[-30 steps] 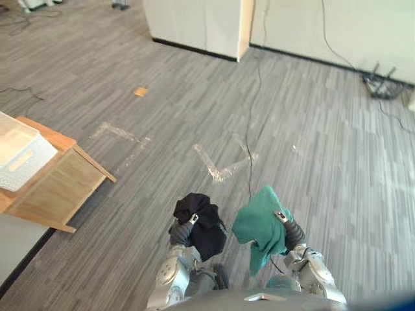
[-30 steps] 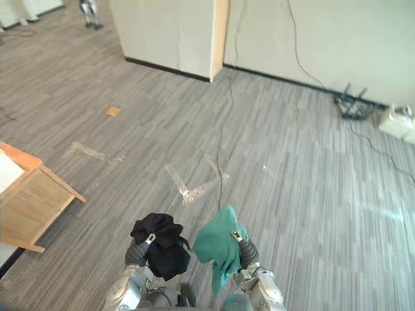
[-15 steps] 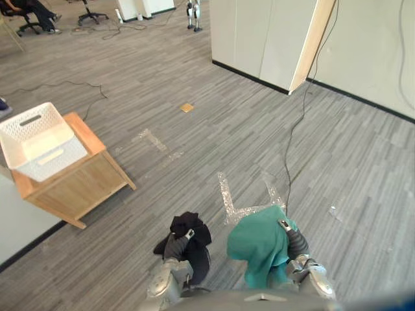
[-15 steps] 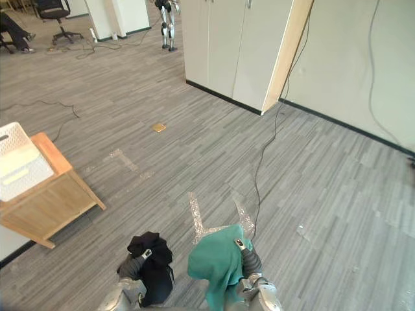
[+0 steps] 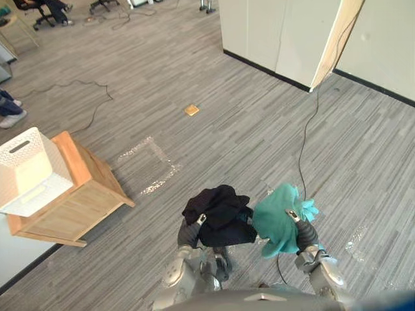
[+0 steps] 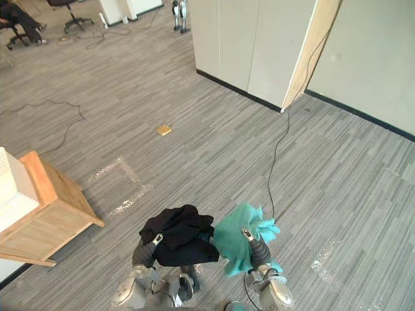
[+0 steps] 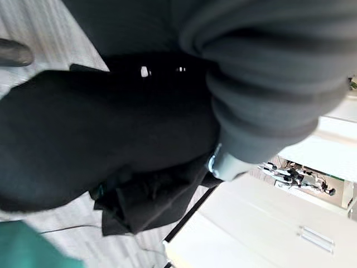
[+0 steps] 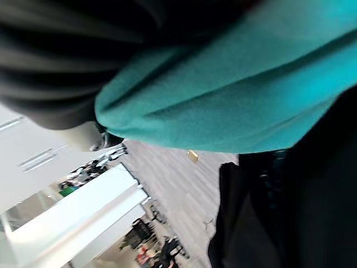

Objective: Tidy the bed and pick cloth on bed and put in laundry

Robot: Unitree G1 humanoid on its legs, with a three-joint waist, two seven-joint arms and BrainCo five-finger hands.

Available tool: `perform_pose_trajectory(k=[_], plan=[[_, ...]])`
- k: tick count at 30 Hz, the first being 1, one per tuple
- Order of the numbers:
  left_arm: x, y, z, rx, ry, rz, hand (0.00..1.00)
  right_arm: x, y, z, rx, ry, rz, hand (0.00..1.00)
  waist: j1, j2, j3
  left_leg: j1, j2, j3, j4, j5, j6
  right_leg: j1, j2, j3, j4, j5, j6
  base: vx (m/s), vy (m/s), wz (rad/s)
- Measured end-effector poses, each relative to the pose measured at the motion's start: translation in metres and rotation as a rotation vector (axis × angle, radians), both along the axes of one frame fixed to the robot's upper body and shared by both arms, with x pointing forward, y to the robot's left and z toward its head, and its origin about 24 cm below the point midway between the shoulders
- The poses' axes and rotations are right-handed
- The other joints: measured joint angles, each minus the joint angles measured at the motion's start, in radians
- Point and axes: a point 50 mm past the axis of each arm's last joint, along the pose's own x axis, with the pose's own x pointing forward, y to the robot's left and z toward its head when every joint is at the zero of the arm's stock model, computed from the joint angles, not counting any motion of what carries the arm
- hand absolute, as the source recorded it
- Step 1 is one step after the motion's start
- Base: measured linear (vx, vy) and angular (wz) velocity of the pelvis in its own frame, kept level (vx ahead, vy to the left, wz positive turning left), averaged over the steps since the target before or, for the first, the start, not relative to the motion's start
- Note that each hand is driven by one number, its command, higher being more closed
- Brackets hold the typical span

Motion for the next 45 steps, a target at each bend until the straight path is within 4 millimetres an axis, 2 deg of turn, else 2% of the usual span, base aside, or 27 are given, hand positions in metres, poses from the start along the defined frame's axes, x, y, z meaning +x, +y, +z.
perform_pose_trajectory(k=[1,2,4,5,7,10,12,15,17,19,22,23,24,25,26,27,28,30,32,35,36,37,40,41,42,44,45], plan=[[-0.001,0.001,-0.001,-0.006,0.006,0.007,1.00,-0.001,-0.001,-0.001,-0.002,0.005,-0.001,1.00,-0.002,-0.012,-0.013,-0.001,-0.018,0.015,0.013,0.004,0.059,0.010,-0.017,-0.015,0.005,-0.011,0.018,0.64,0.198,0.64],[0.003,0.000,0.000,-0.013,-0.003,0.012,1.00,0.002,-0.003,0.001,-0.008,-0.002,-0.004,1.00,0.002,-0.033,-0.023,-0.002,-0.054,-0.013,0.063,-0.053,0.128,-0.007,-0.072,-0.044,0.106,-0.018,0.055,0.54,0.194,0.60],[0.003,0.003,0.000,-0.006,0.000,0.024,1.00,0.004,-0.003,0.000,-0.006,0.004,-0.002,1.00,0.006,-0.045,-0.027,0.010,-0.067,-0.034,0.100,-0.091,0.147,-0.035,-0.109,-0.056,0.243,-0.007,0.077,0.54,0.250,0.62],[0.001,0.010,-0.001,0.015,0.009,0.046,1.00,0.003,-0.001,-0.003,0.006,0.015,-0.009,1.00,0.011,-0.066,-0.028,0.055,-0.093,-0.057,0.096,-0.111,0.154,-0.080,-0.161,-0.051,0.452,0.021,0.109,0.54,0.264,0.84],[0.001,0.017,-0.002,0.039,0.009,0.060,1.00,0.007,0.005,-0.002,0.028,0.007,-0.013,1.00,0.007,-0.072,-0.031,0.131,-0.124,-0.134,0.069,-0.160,0.128,-0.190,-0.209,0.002,0.798,0.043,0.104,0.51,0.192,0.89],[-0.002,0.032,-0.002,0.098,0.009,0.108,1.00,-0.001,0.015,-0.009,0.044,0.043,0.023,1.00,0.000,-0.064,-0.042,0.247,-0.158,-0.241,0.002,-0.191,0.085,-0.373,-0.266,0.028,1.023,-0.001,0.046,0.43,0.081,0.96],[-0.005,0.038,-0.003,0.117,0.018,0.124,1.00,-0.002,0.019,-0.012,0.051,0.053,0.045,1.00,-0.008,-0.072,-0.046,0.291,-0.175,-0.321,-0.018,-0.198,0.074,-0.464,-0.290,0.029,0.977,-0.031,0.028,0.37,-0.028,1.19],[-0.003,0.044,-0.002,0.135,0.016,0.132,1.00,-0.014,0.021,-0.019,0.054,0.096,0.054,1.00,-0.034,-0.057,-0.038,0.344,-0.157,-0.470,-0.028,-0.212,0.048,-0.523,-0.245,0.065,0.681,-0.033,0.022,0.36,-0.145,1.45],[0.003,0.046,0.001,0.139,0.002,0.132,1.00,-0.019,0.024,-0.022,0.057,0.110,0.055,1.00,-0.036,-0.053,-0.036,0.361,-0.126,-0.563,-0.026,-0.227,0.023,-0.521,-0.191,0.122,0.398,0.029,0.030,0.39,-0.287,1.44],[0.006,0.049,0.003,0.126,-0.011,0.135,1.00,-0.018,0.027,-0.021,0.058,0.093,0.057,1.00,-0.024,-0.055,-0.036,0.369,-0.089,-0.637,-0.009,-0.259,-0.025,-0.522,-0.152,0.184,0.137,0.138,0.051,0.35,-0.348,1.09],[-0.005,0.054,-0.001,0.137,0.014,0.143,1.00,-0.017,0.036,-0.019,0.078,0.075,0.053,1.00,-0.023,-0.090,-0.050,0.391,-0.074,-0.686,0.044,-0.346,-0.081,-0.516,-0.149,0.263,0.116,0.159,0.037,0.38,-0.428,0.62],[-0.009,0.052,-0.004,0.130,0.030,0.149,1.00,-0.013,0.037,-0.017,0.077,0.063,0.053,1.00,-0.011,-0.064,-0.046,0.407,-0.029,-0.697,0.073,-0.406,-0.093,-0.523,-0.114,0.272,0.178,0.235,0.019,0.43,-0.468,0.20],[-0.014,0.047,-0.007,0.109,0.044,0.154,1.00,-0.011,0.035,-0.014,0.070,0.045,0.054,1.00,-0.003,-0.020,-0.056,0.423,0.032,-0.700,0.076,-0.436,-0.105,-0.547,-0.061,0.268,0.263,0.214,-0.013,0.43,-0.443,0.12],[-0.017,0.043,-0.008,0.096,0.053,0.158,1.00,-0.010,0.034,-0.012,0.064,0.037,0.062,1.00,0.001,0.004,-0.060,0.437,0.057,-0.695,0.074,-0.439,-0.101,-0.552,-0.039,0.254,0.294,0.176,-0.034,0.53,-0.425,0.23],[-0.021,0.040,-0.011,0.081,0.068,0.170,1.00,-0.001,0.036,-0.009,0.057,0.020,0.085,1.00,0.001,0.016,-0.048,0.388,0.078,-0.669,0.223,-0.401,-0.106,-0.546,-0.031,0.225,0.342,0.115,-0.057,0.44,-0.345,0.35],[-0.019,0.038,-0.009,0.075,0.059,0.170,1.00,0.002,0.036,-0.009,0.052,0.015,0.086,1.00,-0.006,0.015,-0.044,0.322,0.087,-0.658,0.355,-0.355,-0.098,-0.523,-0.031,0.208,0.336,0.099,-0.067,0.51,-0.414,0.62],[-0.019,0.034,-0.010,0.054,0.054,0.163,1.00,0.005,0.033,-0.006,0.039,0.003,0.091,1.00,-0.012,0.027,-0.024,0.223,0.135,-0.630,0.589,-0.285,-0.115,-0.433,-0.005,0.181,0.278,0.097,-0.076,0.39,-0.324,0.49],[-0.021,0.033,-0.010,0.044,0.051,0.150,1.00,0.009,0.027,-0.005,0.020,0.001,0.092,1.00,0.005,0.027,-0.006,0.173,0.177,-0.553,0.736,-0.301,-0.115,-0.322,0.013,0.160,0.210,0.088,-0.101,0.40,-0.255,0.28],[-0.022,0.032,-0.008,0.034,0.034,0.138,1.00,0.014,0.022,-0.002,0.013,-0.017,0.081,1.00,0.006,0.022,-0.010,0.138,0.163,-0.480,0.697,-0.311,-0.113,-0.239,0.013,0.151,0.137,0.077,-0.101,0.32,-0.171,0.18],[-0.015,0.030,0.004,0.019,-0.026,0.134,1.00,0.023,0.017,0.002,0.007,-0.040,0.082,1.00,0.009,0.018,-0.012,0.094,0.067,-0.383,0.383,-0.304,-0.115,-0.195,-0.001,0.147,0.060,0.086,-0.106,0.37,-0.038,-0.02],[-0.011,0.029,0.006,0.013,-0.039,0.131,1.00,0.023,0.016,0.002,0.010,-0.034,0.083,1.00,0.007,0.014,-0.011,0.088,0.015,-0.355,0.220,-0.260,-0.107,-0.183,-0.016,0.143,0.055,0.090,-0.100,0.42,0.084,0.05],[-0.007,0.028,0.007,0.002,-0.044,0.134,1.00,0.022,0.016,0.000,0.013,-0.021,0.082,1.00,0.007,0.005,-0.006,0.091,-0.033,-0.331,0.063,-0.167,-0.097,-0.170,-0.037,0.138,0.049,0.083,-0.090,0.37,0.096,0.09],[-0.004,0.027,0.008,-0.021,-0.046,0.148,1.00,0.018,0.013,0.001,0.012,-0.012,0.080,1.00,0.008,-0.001,-0.002,0.088,-0.046,-0.217,-0.069,0.033,-0.094,-0.116,-0.077,0.109,0.025,0.052,-0.034,0.45,0.190,0.33],[0.001,0.028,0.010,-0.018,-0.059,0.142,1.00,0.016,0.014,0.001,0.013,-0.004,0.088,1.00,0.000,-0.019,0.009,0.061,-0.061,-0.149,0.068,-0.016,0.003,-0.069,-0.116,0.041,0.021,0.063,0.014,0.60,0.313,0.79],[0.001,0.028,0.009,-0.018,-0.055,0.139,1.00,0.015,0.015,0.002,0.016,-0.009,0.098,1.00,0.007,-0.023,0.011,0.061,-0.053,-0.114,0.118,-0.054,0.051,-0.046,-0.120,0.021,0.019,0.080,0.039,0.51,0.280,0.65],[-0.002,0.029,0.006,-0.015,-0.042,0.139,1.00,0.020,0.017,0.005,0.020,-0.026,0.110,1.00,0.018,-0.023,0.011,0.090,-0.049,-0.081,0.142,-0.127,0.117,-0.003,-0.118,0.004,0.005,0.086,0.047,0.25,0.134,0.15],[-0.002,0.031,0.006,-0.010,-0.044,0.146,1.00,0.024,0.017,0.008,0.017,-0.041,0.115,1.00,0.020,-0.017,0.009,0.093,-0.037,-0.067,0.172,-0.180,0.110,0.006,-0.105,-0.008,0.011,0.097,0.052,0.25,0.132,0.05]])
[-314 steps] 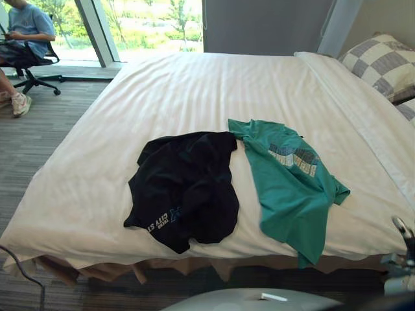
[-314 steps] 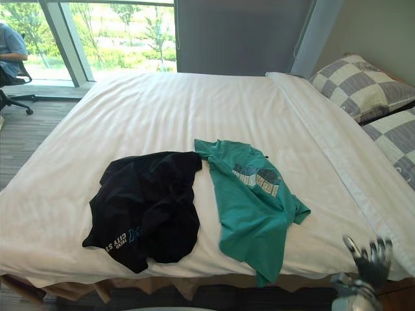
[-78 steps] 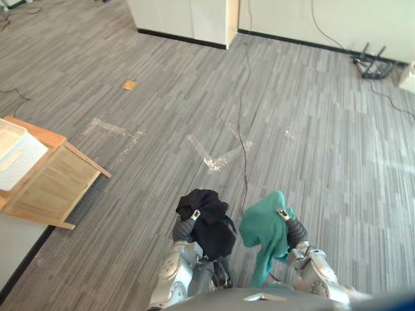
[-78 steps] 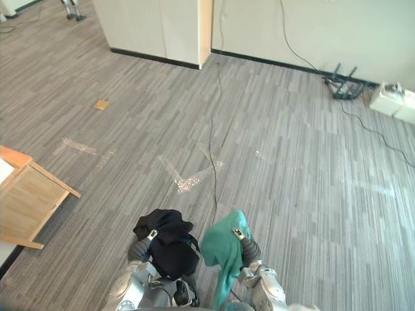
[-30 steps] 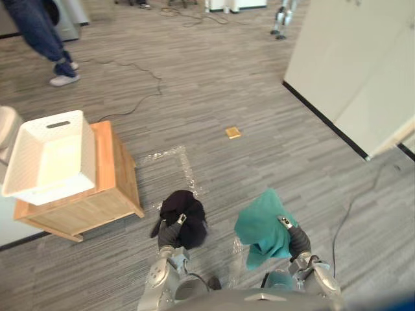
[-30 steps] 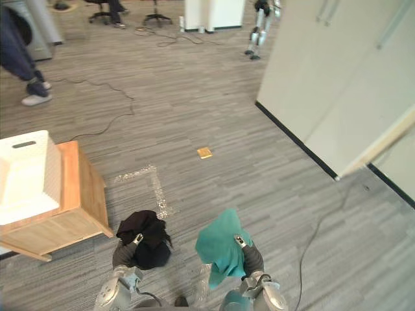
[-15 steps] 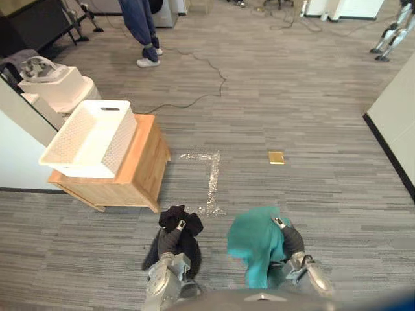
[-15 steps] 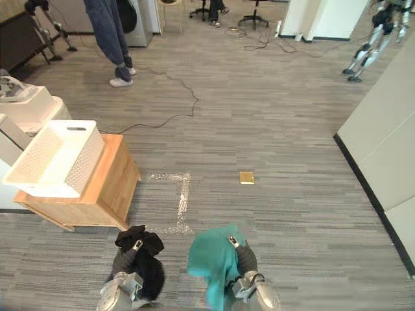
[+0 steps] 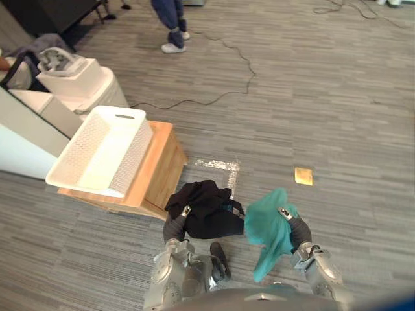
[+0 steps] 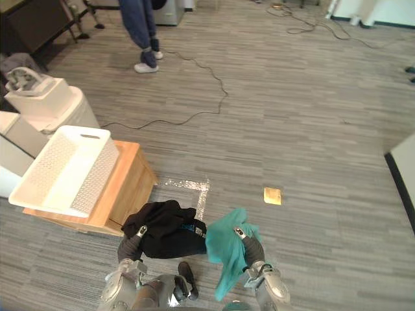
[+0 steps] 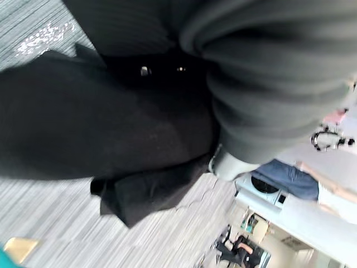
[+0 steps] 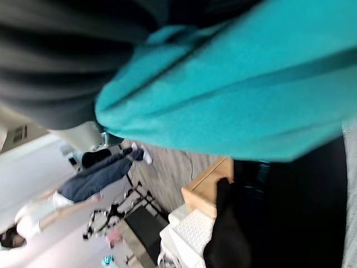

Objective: Tidy the bed and pick cloth on bed and put in laundry

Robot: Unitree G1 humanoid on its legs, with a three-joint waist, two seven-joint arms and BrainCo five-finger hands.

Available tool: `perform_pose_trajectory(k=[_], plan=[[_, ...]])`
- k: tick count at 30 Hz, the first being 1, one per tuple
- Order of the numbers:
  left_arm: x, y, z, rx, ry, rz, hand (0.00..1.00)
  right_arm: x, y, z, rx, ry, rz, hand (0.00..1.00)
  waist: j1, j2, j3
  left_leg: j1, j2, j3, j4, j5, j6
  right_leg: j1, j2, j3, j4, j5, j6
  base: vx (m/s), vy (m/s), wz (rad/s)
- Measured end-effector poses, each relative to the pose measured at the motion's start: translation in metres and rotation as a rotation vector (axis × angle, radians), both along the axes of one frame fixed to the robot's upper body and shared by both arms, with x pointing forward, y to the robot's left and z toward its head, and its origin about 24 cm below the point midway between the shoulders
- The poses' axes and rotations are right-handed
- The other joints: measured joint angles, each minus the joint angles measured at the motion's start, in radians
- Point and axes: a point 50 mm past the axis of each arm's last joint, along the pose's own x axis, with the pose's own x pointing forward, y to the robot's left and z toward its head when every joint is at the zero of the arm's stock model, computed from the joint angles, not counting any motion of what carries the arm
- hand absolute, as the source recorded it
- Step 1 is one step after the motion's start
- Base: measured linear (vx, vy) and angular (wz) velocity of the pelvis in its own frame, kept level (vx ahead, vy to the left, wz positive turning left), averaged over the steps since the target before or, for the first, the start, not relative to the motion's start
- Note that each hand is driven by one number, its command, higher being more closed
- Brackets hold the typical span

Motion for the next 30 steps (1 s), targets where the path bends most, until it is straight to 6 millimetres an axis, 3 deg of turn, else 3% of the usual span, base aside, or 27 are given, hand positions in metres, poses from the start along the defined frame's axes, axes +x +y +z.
perform_pose_trajectory(k=[1,2,3,4,5,6,8,12,15,17,18,20,21,22,23,24,25,27,29,30], plan=[[0.000,0.002,-0.001,0.000,0.001,0.015,1.00,0.001,0.002,0.000,0.004,0.000,0.007,1.00,0.003,0.006,-0.002,0.005,0.005,-0.001,0.011,-0.042,-0.018,-0.010,0.000,0.000,0.045,-0.003,0.013,0.20,0.169,0.05],[-0.002,0.001,-0.004,-0.005,0.015,0.023,1.00,0.000,0.002,-0.001,0.005,0.013,0.004,1.00,0.004,0.000,0.002,0.040,-0.007,-0.019,-0.011,-0.065,-0.030,-0.047,-0.035,0.008,0.195,-0.032,0.053,0.15,0.167,0.09],[-0.006,0.002,-0.007,0.004,0.032,0.012,1.00,0.000,0.002,-0.001,0.002,0.015,0.005,1.00,0.002,0.005,-0.004,0.081,-0.026,-0.024,-0.051,-0.066,-0.037,-0.104,-0.083,0.021,0.370,-0.059,0.084,0.12,0.173,0.26],[-0.009,0.005,-0.008,0.026,0.041,0.002,1.00,-0.003,0.005,-0.003,0.006,0.029,0.012,1.00,-0.005,-0.017,-0.011,0.122,-0.065,-0.025,-0.104,-0.065,-0.055,-0.235,-0.160,0.074,0.673,-0.062,0.099,0.13,0.137,0.37],[-0.013,0.006,-0.010,0.036,0.058,-0.002,1.00,-0.007,0.010,-0.006,0.011,0.042,0.029,1.00,-0.017,-0.042,-0.026,0.156,-0.093,-0.029,-0.144,-0.061,-0.062,-0.327,-0.204,0.094,0.845,-0.065,0.094,0.15,0.134,0.42],[-0.015,0.009,-0.011,0.053,0.066,-0.008,1.00,-0.009,0.011,-0.007,0.015,0.048,0.037,1.00,-0.018,-0.045,-0.029,0.174,-0.103,-0.040,-0.158,-0.059,-0.065,-0.365,-0.224,0.086,0.896,-0.071,0.082,0.20,0.132,0.42],[-0.011,0.011,-0.009,0.075,0.058,-0.029,1.00,-0.013,0.015,-0.010,0.026,0.062,0.043,1.00,-0.023,-0.048,-0.029,0.209,-0.120,-0.082,-0.173,-0.051,-0.054,-0.432,-0.223,0.075,0.844,-0.108,0.043,0.29,0.093,0.61],[0.010,0.009,-0.002,0.081,0.032,-0.068,1.00,-0.024,0.015,-0.018,0.022,0.111,0.022,1.00,-0.054,-0.025,-0.014,0.268,-0.110,-0.237,-0.185,-0.050,-0.052,-0.444,-0.122,0.108,0.521,-0.122,0.018,0.28,-0.006,1.15],[0.018,0.005,0.000,0.078,0.034,-0.105,1.00,-0.030,0.012,-0.024,0.014,0.140,0.005,1.00,-0.058,-0.003,0.001,0.310,-0.079,-0.344,-0.187,-0.064,-0.080,-0.474,-0.041,0.186,0.261,-0.004,0.006,0.28,-0.113,1.08],[0.011,0.008,-0.004,0.086,0.057,-0.103,1.00,-0.030,0.015,-0.024,0.020,0.134,0.008,1.00,-0.047,-0.016,0.009,0.337,-0.077,-0.377,-0.182,-0.086,-0.116,-0.498,-0.034,0.239,0.171,0.067,0.006,0.28,-0.184,0.64],[0.003,0.012,-0.008,0.092,0.080,-0.099,1.00,-0.031,0.018,-0.024,0.023,0.131,0.013,1.00,-0.048,-0.029,0.013,0.354,-0.075,-0.394,-0.172,-0.113,-0.152,-0.498,-0.034,0.267,0.166,0.070,0.005,0.29,-0.282,0.70],[-0.011,0.018,-0.013,0.108,0.114,-0.088,1.00,-0.033,0.024,-0.025,0.033,0.131,0.037,1.00,-0.045,-0.060,0.003,0.361,-0.073,-0.429,-0.123,-0.182,-0.164,-0.487,-0.032,0.295,0.182,0.053,-0.024,0.33,-0.339,0.59],[-0.017,0.020,-0.015,0.110,0.133,-0.078,1.00,-0.031,0.025,-0.024,0.032,0.124,0.046,1.00,-0.032,-0.043,0.006,0.360,-0.046,-0.444,-0.081,-0.230,-0.173,-0.497,-0.007,0.308,0.230,0.114,-0.055,0.46,-0.458,0.39],[-0.027,0.017,-0.020,0.093,0.163,-0.059,1.00,-0.030,0.022,-0.023,0.019,0.117,0.051,1.00,-0.022,0.011,-0.012,0.364,0.025,-0.452,-0.065,-0.268,-0.203,-0.511,0.051,0.284,0.288,0.088,-0.101,0.38,-0.383,0.24],[-0.029,0.015,-0.021,0.087,0.167,-0.055,1.00,-0.030,0.021,-0.023,0.016,0.116,0.053,1.00,-0.022,0.015,-0.021,0.366,0.040,-0.453,-0.067,-0.271,-0.207,-0.508,0.060,0.272,0.291,0.075,-0.106,0.43,-0.336,0.35],[-0.031,0.011,-0.022,0.060,0.170,-0.036,1.00,-0.027,0.023,-0.021,0.016,0.103,0.064,1.00,-0.019,0.051,-0.028,0.339,0.083,-0.442,-0.009,-0.249,-0.225,-0.503,0.088,0.234,0.295,0.033,-0.125,0.44,-0.305,0.86],[-0.025,0.006,-0.019,0.032,0.145,-0.025,1.00,-0.018,0.022,-0.016,0.001,0.076,0.079,1.00,-0.047,0.067,-0.003,0.218,0.146,-0.385,0.252,-0.188,-0.225,-0.443,0.093,0.178,0.260,0.016,-0.147,0.44,-0.305,0.91],[-0.022,0.003,-0.018,0.018,0.130,-0.017,1.00,-0.014,0.021,-0.014,-0.011,0.070,0.096,1.00,-0.035,0.061,0.005,0.156,0.201,-0.295,0.390,-0.186,-0.229,-0.359,0.093,0.142,0.208,0.017,-0.158,0.34,-0.274,0.66],[-0.025,0.003,-0.016,0.013,0.122,-0.019,1.00,-0.011,0.018,-0.008,-0.019,0.043,0.096,1.00,-0.025,0.052,-0.002,0.126,0.206,-0.226,0.374,-0.187,-0.227,-0.279,0.087,0.091,0.142,0.011,-0.163,0.40,-0.266,0.56],[-0.022,0.003,-0.012,0.009,0.102,-0.022,1.00,-0.008,0.014,-0.004,-0.024,0.021,0.086,1.00,-0.022,0.055,-0.011,0.111,0.184,-0.194,0.308,-0.187,-0.228,-0.240,0.086,0.060,0.101,0.011,-0.162,0.35,-0.164,0.68]])
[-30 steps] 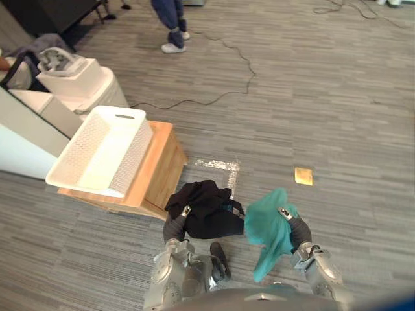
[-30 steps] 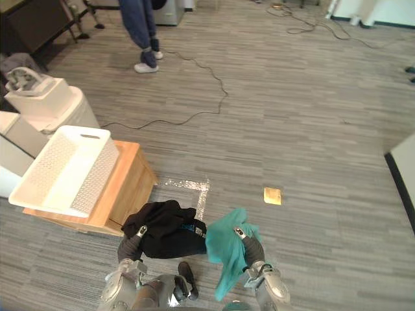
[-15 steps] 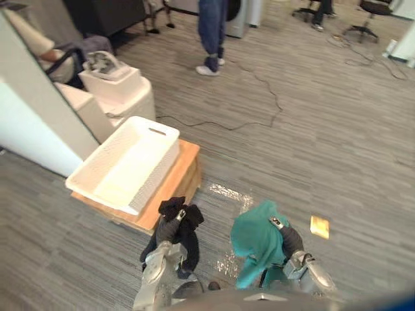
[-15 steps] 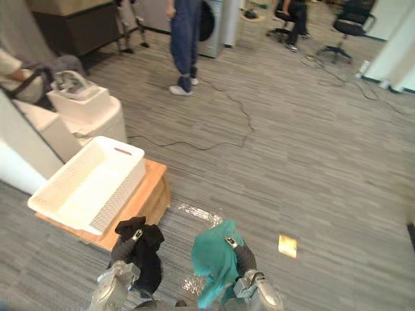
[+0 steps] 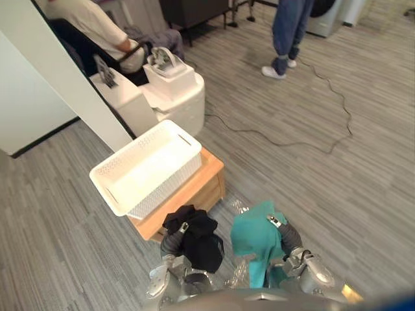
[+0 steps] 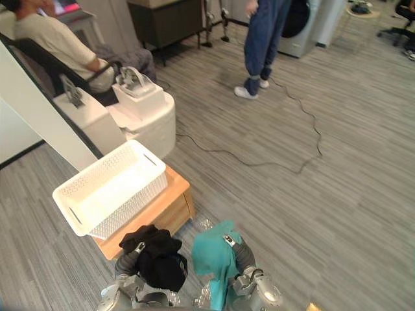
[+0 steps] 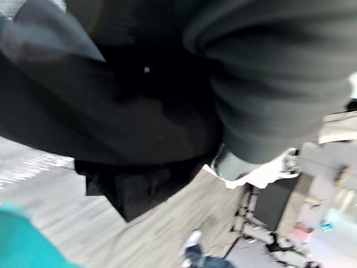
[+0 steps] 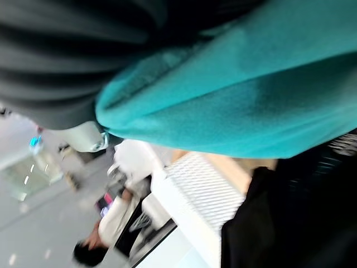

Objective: Tidy the bed and pick cloth on bed and put in laundry

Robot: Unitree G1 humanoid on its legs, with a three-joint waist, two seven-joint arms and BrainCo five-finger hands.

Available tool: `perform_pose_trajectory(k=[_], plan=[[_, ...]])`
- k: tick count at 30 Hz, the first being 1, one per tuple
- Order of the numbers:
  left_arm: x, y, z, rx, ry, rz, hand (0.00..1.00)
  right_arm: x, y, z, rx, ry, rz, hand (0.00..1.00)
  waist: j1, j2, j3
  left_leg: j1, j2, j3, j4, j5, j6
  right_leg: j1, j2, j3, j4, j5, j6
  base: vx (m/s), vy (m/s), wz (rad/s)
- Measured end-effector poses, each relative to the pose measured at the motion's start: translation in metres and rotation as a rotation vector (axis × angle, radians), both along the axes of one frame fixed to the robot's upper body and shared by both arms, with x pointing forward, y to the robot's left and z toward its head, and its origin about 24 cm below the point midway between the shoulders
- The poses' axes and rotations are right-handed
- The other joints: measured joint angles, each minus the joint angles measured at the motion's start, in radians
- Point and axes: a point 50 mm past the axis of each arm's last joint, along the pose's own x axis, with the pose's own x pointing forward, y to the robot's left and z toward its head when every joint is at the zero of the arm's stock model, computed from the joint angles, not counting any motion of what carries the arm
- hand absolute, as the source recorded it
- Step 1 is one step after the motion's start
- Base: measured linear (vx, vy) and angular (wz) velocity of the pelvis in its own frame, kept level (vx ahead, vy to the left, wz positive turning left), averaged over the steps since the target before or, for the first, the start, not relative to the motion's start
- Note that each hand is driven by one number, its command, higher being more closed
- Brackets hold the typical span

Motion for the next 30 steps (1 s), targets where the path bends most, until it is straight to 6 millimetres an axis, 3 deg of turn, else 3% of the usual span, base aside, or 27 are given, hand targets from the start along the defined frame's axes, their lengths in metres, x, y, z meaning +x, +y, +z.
perform_pose_trajectory(k=[2,3,5,6,7,9,13,14,15,16,18,19,23,24,26,27,28,29,30], plan=[[0.006,-0.001,0.008,-0.008,-0.046,-0.001,1.00,0.005,-0.005,0.005,-0.005,-0.025,-0.018,1.00,-0.001,-0.004,-0.006,-0.014,-0.061,0.052,-0.172,0.017,0.000,0.053,-0.012,-0.064,-0.054,0.006,0.010,0.30,-0.075,0.84],[0.011,-0.002,0.012,-0.015,-0.072,-0.006,1.00,0.008,-0.007,0.006,-0.009,-0.034,-0.024,1.00,0.002,-0.006,-0.006,-0.018,-0.102,0.085,-0.291,0.057,0.013,0.071,-0.024,-0.090,-0.064,0.008,0.016,0.29,0.000,0.89],[0.013,-0.002,0.015,-0.023,-0.085,-0.001,1.00,0.012,-0.006,0.008,-0.015,-0.048,-0.019,1.00,0.013,-0.014,-0.008,-0.004,-0.162,0.119,-0.481,0.205,0.046,0.082,-0.045,-0.117,-0.064,-0.002,0.038,0.26,0.048,0.60],[0.011,-0.002,0.014,-0.023,-0.078,0.005,1.00,0.012,-0.006,0.009,-0.015,-0.053,-0.016,1.00,0.025,-0.011,-0.013,0.015,-0.177,0.133,-0.533,0.291,0.085,0.090,-0.052,-0.121,-0.062,-0.014,0.057,0.19,0.074,0.26],[0.010,0.000,0.013,-0.021,-0.074,0.015,1.00,0.012,-0.005,0.009,-0.015,-0.053,-0.015,1.00,0.031,-0.015,-0.013,0.025,-0.188,0.138,-0.535,0.297,0.096,0.098,-0.061,-0.126,-0.063,-0.018,0.064,0.27,0.119,0.36],[0.007,0.010,0.012,-0.003,-0.068,0.051,1.00,0.012,0.002,0.010,-0.003,-0.056,0.012,1.00,0.037,-0.054,-0.015,0.005,-0.196,0.146,-0.483,0.287,0.126,0.116,-0.076,-0.134,-0.075,-0.014,0.082,0.21,0.094,0.37],[0.004,0.019,0.012,0.008,-0.078,0.079,1.00,0.019,0.013,0.016,0.024,-0.094,0.065,1.00,0.061,-0.081,-0.021,0.022,-0.200,0.183,-0.471,0.260,0.139,0.147,-0.086,-0.139,-0.059,-0.001,0.113,0.12,0.058,0.22],[0.004,0.018,0.012,0.004,-0.083,0.074,1.00,0.019,0.017,0.017,0.029,-0.102,0.074,1.00,0.059,-0.084,-0.020,0.032,-0.202,0.184,-0.470,0.231,0.139,0.142,-0.105,-0.160,0.014,-0.032,0.158,0.04,0.057,0.48],[0.005,0.017,0.011,0.002,-0.084,0.064,1.00,0.019,0.016,0.018,0.026,-0.109,0.072,1.00,0.055,-0.082,-0.021,0.040,-0.205,0.180,-0.476,0.211,0.138,0.126,-0.122,-0.167,0.091,-0.060,0.175,0.04,0.104,0.71],[0.005,0.017,0.010,0.005,-0.081,0.054,1.00,0.019,0.016,0.020,0.025,-0.115,0.067,1.00,0.052,-0.075,-0.025,0.052,-0.213,0.161,-0.493,0.191,0.135,0.090,-0.150,-0.161,0.212,-0.087,0.175,0.06,0.115,0.76],[0.002,0.020,0.009,0.022,-0.074,0.042,1.00,0.022,0.019,0.026,0.020,-0.150,0.062,1.00,0.046,-0.105,-0.031,0.082,-0.256,0.089,-0.526,0.194,0.146,-0.067,-0.237,-0.055,0.571,-0.096,0.174,0.11,0.088,0.88],[0.002,0.023,0.010,0.036,-0.070,0.032,1.00,0.023,0.022,0.027,0.019,-0.160,0.055,1.00,0.027,-0.106,-0.030,0.084,-0.258,0.052,-0.520,0.191,0.151,-0.107,-0.229,-0.002,0.631,-0.130,0.174,0.13,0.030,1.13],[0.004,0.032,0.012,0.073,-0.069,0.012,1.00,0.032,0.028,0.057,0.040,-0.315,0.036,1.00,0.006,-0.107,-0.031,0.119,-0.248,-0.120,-0.521,0.172,0.152,-0.169,-0.147,0.103,0.480,-0.176,0.127,0.20,-0.013,1.33],[0.009,0.034,0.013,0.080,-0.073,-0.008,1.00,0.035,0.028,0.072,0.047,-0.383,0.027,1.00,0.002,-0.101,-0.032,0.123,-0.234,-0.173,-0.521,0.168,0.148,-0.200,-0.104,0.154,0.394,-0.168,0.124,0.13,-0.066,1.24],[0.017,0.037,0.017,0.094,-0.080,-0.058,1.00,0.036,0.027,0.095,0.053,-0.478,-0.005,1.00,-0.010,-0.102,-0.035,0.126,-0.220,-0.264,-0.523,0.160,0.134,-0.227,-0.057,0.227,0.236,-0.101,0.135,0.42,-0.292,2.04],[0.011,0.034,0.016,0.069,-0.058,-0.074,1.00,0.045,0.020,0.109,-0.006,-0.541,-0.043,1.00,0.005,-0.138,-0.077,0.094,-0.207,-0.240,-0.407,0.115,0.027,-0.110,-0.074,0.209,0.044,0.093,0.103,0.71,-0.438,2.51],[0.010,0.026,0.015,0.045,-0.070,-0.094,1.00,0.047,0.011,0.112,-0.036,-0.553,-0.070,1.00,-0.009,-0.113,-0.081,0.103,-0.191,-0.159,-0.436,0.129,0.033,-0.104,-0.066,0.203,0.041,0.095,0.102,0.74,-0.375,2.01],[0.009,0.024,0.014,0.036,-0.068,-0.088,1.00,0.054,0.008,0.118,-0.059,-0.566,-0.064,1.00,0.015,-0.095,-0.081,0.132,-0.178,-0.149,-0.492,0.144,0.028,-0.085,-0.054,0.206,0.030,0.095,0.102,0.27,-0.033,0.60],[0.009,0.023,0.014,0.036,-0.066,-0.092,1.00,0.064,0.007,0.131,-0.089,-0.620,-0.039,1.00,0.017,-0.092,-0.082,0.160,-0.179,-0.151,-0.520,0.150,0.025,-0.046,-0.052,0.202,-0.006,0.095,0.102,0.23,-0.034,0.28]])
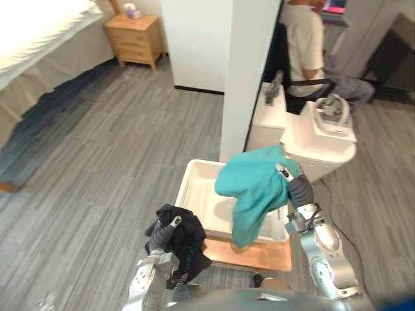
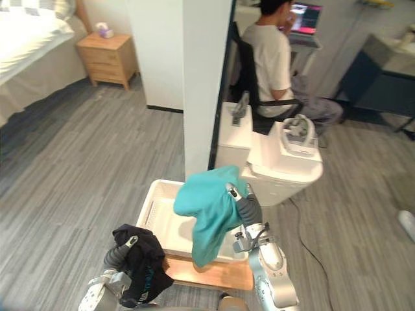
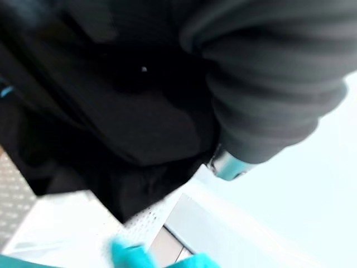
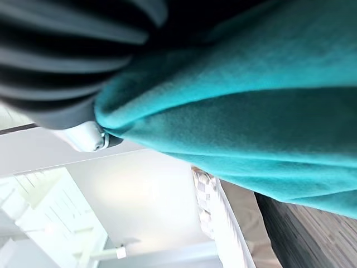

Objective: Tidy the bed and pick cloth on bed and put in laundry

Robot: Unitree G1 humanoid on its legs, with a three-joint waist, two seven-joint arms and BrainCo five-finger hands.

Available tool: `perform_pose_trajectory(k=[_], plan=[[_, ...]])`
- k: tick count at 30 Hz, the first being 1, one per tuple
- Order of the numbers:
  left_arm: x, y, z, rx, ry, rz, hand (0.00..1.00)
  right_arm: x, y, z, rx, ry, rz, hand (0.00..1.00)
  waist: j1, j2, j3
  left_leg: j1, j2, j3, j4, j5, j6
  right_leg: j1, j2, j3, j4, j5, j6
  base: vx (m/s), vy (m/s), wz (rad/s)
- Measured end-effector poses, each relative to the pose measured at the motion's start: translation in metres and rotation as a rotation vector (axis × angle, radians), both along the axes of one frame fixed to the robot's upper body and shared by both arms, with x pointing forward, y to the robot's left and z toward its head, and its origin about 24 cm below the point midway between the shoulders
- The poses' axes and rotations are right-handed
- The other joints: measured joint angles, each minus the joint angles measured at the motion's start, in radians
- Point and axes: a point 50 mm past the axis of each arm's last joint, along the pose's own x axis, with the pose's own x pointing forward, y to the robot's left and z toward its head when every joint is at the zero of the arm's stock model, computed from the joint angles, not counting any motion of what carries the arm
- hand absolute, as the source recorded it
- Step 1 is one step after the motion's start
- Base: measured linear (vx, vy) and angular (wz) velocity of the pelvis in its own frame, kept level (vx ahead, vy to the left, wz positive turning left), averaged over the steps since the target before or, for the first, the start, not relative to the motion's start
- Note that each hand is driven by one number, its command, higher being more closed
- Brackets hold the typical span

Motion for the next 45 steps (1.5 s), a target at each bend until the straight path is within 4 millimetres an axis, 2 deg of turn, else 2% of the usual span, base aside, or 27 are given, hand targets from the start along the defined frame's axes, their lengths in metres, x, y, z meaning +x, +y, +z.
perform_pose_trajectory(k=[2,3,6,9,11,19,22,25,28,32,34,36,40,45], plan=[[0.003,-0.003,0.001,-0.006,-0.010,-0.033,1.00,0.021,-0.005,0.029,-0.050,-0.079,-0.005,1.00,0.004,0.001,-0.009,0.028,-0.007,-0.011,-0.028,0.002,0.001,0.048,-0.001,-0.013,-0.050,0.000,0.000,0.13,0.003,0.27],[0.003,-0.004,0.001,-0.012,-0.008,-0.041,1.00,0.028,-0.005,0.040,-0.057,-0.106,-0.009,1.00,0.011,-0.007,-0.022,0.021,-0.013,-0.010,-0.029,0.003,0.002,0.048,-0.006,-0.013,-0.064,0.000,0.000,0.08,0.032,0.14],[0.004,-0.004,0.001,-0.005,-0.009,-0.062,1.00,0.040,0.001,0.056,-0.065,-0.129,0.005,1.00,0.017,-0.008,-0.024,0.017,-0.022,-0.009,-0.040,0.006,0.005,0.048,-0.014,-0.015,-0.071,0.000,0.001,0.03,0.037,0.11],[0.005,-0.006,0.001,0.009,-0.013,-0.099,1.00,0.048,0.005,0.056,-0.082,-0.067,0.000,1.00,0.018,-0.015,-0.030,0.004,-0.037,-0.008,-0.048,0.027,-0.007,0.048,-0.034,-0.043,-0.072,0.000,0.001,0.00,0.031,0.22],[0.005,-0.007,0.001,0.023,-0.007,-0.114,1.00,0.051,0.009,0.046,-0.100,0.011,-0.007,1.00,0.017,-0.022,-0.043,0.004,-0.050,-0.005,-0.073,0.059,-0.020,0.048,-0.046,-0.052,-0.072,0.004,0.006,0.00,0.021,0.34],[0.004,-0.013,-0.001,0.050,0.004,-0.171,1.00,0.061,0.017,0.004,-0.139,0.219,-0.042,1.00,0.037,-0.019,-0.048,-0.003,-0.048,0.020,-0.077,0.086,-0.045,0.061,-0.047,-0.062,-0.084,0.005,0.004,-0.01,-0.025,0.14],[0.004,-0.012,-0.001,0.056,0.007,-0.173,1.00,0.054,0.018,-0.023,-0.135,0.317,-0.079,1.00,0.035,-0.019,-0.048,-0.011,-0.047,0.022,-0.098,0.128,-0.051,0.057,-0.044,-0.062,-0.096,0.022,-0.018,-0.07,-0.056,0.15],[0.003,-0.010,-0.001,0.061,0.012,-0.163,1.00,0.036,0.022,-0.051,-0.100,0.403,-0.091,1.00,0.036,-0.018,-0.048,-0.013,-0.039,0.033,-0.115,0.142,-0.054,0.054,-0.035,-0.061,-0.102,0.027,-0.018,-0.07,-0.060,0.09],[0.005,-0.009,0.000,0.064,0.009,-0.153,1.00,0.022,0.031,-0.066,-0.063,0.441,-0.083,1.00,0.035,-0.016,-0.046,-0.022,-0.033,0.055,-0.133,0.151,-0.051,0.033,-0.026,-0.041,-0.106,0.027,-0.018,-0.12,-0.062,-0.14],[0.014,-0.010,0.004,0.071,-0.007,-0.132,1.00,0.013,0.036,-0.078,-0.045,0.465,-0.084,1.00,0.019,-0.007,-0.040,-0.056,-0.031,0.079,-0.177,0.157,-0.039,-0.011,-0.015,-0.013,-0.121,0.022,-0.024,-0.18,-0.054,-0.05],[0.020,-0.009,0.005,0.081,-0.015,-0.129,1.00,0.008,0.041,-0.095,-0.039,0.529,-0.091,1.00,0.014,-0.011,-0.031,-0.053,-0.032,0.101,-0.226,0.195,-0.007,-0.042,-0.008,-0.001,-0.121,0.019,-0.019,-0.19,-0.055,-0.13],[0.021,-0.009,0.005,0.084,-0.012,-0.117,1.00,0.004,0.043,-0.104,-0.064,0.560,-0.082,1.00,0.014,-0.007,-0.027,-0.062,-0.032,0.104,-0.240,0.200,-0.013,-0.053,-0.006,0.003,-0.120,0.014,-0.017,-0.24,-0.071,-0.13],[0.028,-0.015,0.009,0.048,-0.036,-0.088,1.00,-0.001,0.042,-0.119,-0.124,0.598,-0.074,1.00,0.009,0.022,0.004,-0.093,-0.023,0.118,-0.248,0.212,-0.012,-0.086,0.001,0.011,-0.120,0.008,-0.016,-0.17,-0.052,0.01],[0.027,-0.014,0.006,0.039,-0.019,-0.064,1.00,-0.002,0.043,-0.126,-0.166,0.605,-0.069,1.00,0.011,0.027,0.007,-0.112,-0.012,0.121,-0.248,0.228,-0.021,-0.099,0.012,0.012,-0.130,0.016,-0.017,-0.01,-0.033,0.01]])
